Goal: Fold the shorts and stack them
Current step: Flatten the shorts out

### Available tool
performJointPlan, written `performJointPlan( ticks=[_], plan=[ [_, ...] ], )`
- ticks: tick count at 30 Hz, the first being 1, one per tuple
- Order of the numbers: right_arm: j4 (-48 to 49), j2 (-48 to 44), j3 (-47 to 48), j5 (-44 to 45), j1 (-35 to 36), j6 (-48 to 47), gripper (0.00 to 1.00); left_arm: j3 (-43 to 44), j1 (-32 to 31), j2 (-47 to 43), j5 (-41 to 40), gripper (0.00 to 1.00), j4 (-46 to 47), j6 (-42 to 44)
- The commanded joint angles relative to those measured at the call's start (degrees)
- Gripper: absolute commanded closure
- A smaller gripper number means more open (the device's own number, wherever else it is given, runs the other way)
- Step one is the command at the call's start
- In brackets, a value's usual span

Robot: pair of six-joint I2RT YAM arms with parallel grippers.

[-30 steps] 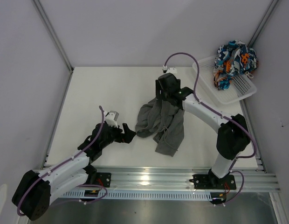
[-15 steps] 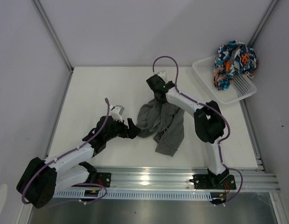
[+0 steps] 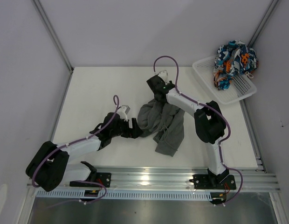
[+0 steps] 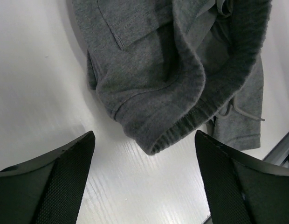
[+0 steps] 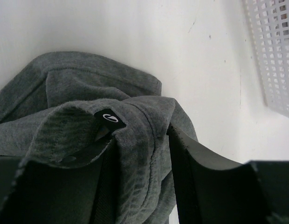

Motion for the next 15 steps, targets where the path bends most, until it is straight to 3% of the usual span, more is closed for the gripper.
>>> performJointPlan(
  ticks=[1, 5, 6, 8, 11, 14, 15],
  plan=[
    [2.2, -3.4, 0.1, 2.5, -0.1, -1.4, 0.56, 3.7, -0.3, 2.4, -1.4, 0.12, -0.3, 0.8],
    [2.7, -3.4, 0.0, 3.0, -0.1, -2.1, 0.57, 5.8, -0.4, 6.0, -2.1, 0.30, -0.9, 1.2],
    [2.9, -3.2, 0.0, 3.1, -0.1, -2.3, 0.57, 6.1, -0.6, 7.9, -2.4, 0.41, -1.6, 1.5],
    [3.7, -3.0, 0.1, 2.7, -0.1, -3.6, 0.56, 8.7, -0.9, 9.9, -2.8, 0.52, -3.5, 2.0],
    [3.9, -1.7, 1.4, 1.1, -0.3, -5.9, 0.56, 10.7, -1.7, 13.1, -4.1, 0.82, -5.3, 2.7],
    [3.1, 0.2, 3.6, 0.5, -0.6, -7.4, 0.56, 11.4, -1.9, 14.4, -4.2, 1.00, -6.0, 3.1],
    [2.8, 0.6, 4.2, 0.6, -0.7, -7.3, 0.57, 11.2, -1.9, 14.0, -4.5, 1.00, -6.1, 3.1]
  ],
)
